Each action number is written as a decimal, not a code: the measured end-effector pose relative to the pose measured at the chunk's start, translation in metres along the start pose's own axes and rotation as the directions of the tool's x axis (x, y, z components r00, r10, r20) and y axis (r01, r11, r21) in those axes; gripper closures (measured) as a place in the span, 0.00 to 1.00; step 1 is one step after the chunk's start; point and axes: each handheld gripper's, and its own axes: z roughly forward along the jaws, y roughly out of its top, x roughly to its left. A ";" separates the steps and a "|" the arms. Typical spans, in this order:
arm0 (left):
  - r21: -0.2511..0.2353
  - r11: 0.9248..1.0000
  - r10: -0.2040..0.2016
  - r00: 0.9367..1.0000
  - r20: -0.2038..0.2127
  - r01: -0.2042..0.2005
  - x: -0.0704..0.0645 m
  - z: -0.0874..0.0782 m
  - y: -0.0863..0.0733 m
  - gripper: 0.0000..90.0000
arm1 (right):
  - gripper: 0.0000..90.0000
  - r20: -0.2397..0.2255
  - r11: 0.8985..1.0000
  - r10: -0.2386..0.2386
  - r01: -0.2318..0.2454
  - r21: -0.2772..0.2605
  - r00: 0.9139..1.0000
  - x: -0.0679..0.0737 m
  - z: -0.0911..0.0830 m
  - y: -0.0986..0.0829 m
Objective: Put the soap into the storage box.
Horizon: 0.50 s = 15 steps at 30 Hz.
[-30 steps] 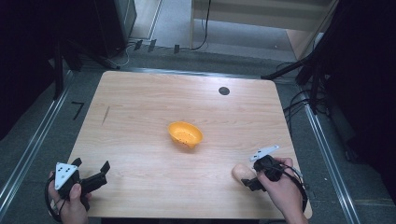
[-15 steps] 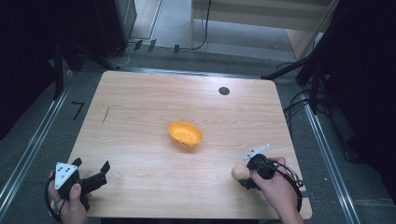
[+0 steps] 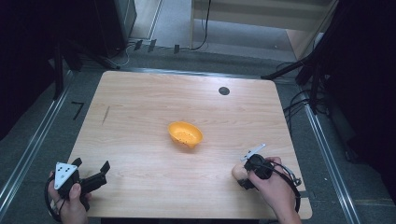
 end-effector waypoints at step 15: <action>-0.006 1.000 -0.015 1.000 0.002 0.015 0.001 -0.001 0.000 0.00 | 0.37 0.009 0.999 -0.041 0.041 0.014 0.999 0.000 0.001 0.003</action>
